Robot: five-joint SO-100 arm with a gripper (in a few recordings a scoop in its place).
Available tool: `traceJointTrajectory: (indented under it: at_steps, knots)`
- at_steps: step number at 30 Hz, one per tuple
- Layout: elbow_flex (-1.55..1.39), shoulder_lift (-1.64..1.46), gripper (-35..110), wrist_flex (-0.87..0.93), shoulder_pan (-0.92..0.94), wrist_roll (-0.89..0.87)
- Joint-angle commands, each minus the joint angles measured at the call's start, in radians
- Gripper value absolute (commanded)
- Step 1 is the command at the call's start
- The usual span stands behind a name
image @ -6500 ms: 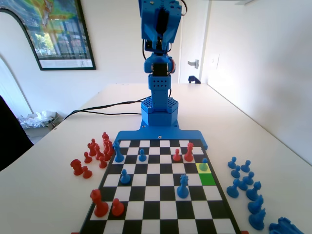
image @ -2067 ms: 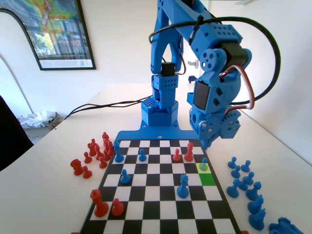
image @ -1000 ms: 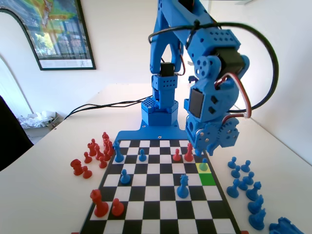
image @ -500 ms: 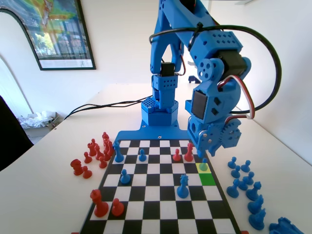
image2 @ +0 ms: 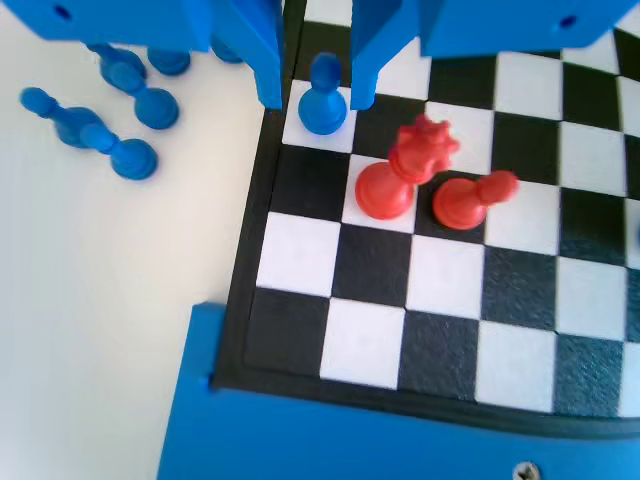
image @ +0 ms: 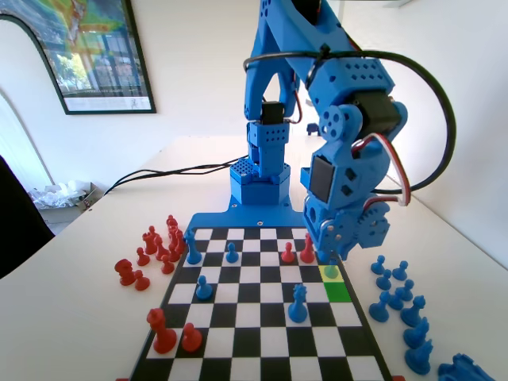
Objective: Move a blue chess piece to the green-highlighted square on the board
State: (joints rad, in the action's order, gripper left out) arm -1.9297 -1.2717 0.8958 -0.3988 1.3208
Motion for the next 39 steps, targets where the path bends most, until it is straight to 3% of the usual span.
traceJointTrajectory:
  at_steps: [1, 39]
  knots:
    - [0.051, -0.018, 10, 0.005, -0.008, 0.015]
    - [0.034, -0.012, 6, -0.018, -0.014, 0.040]
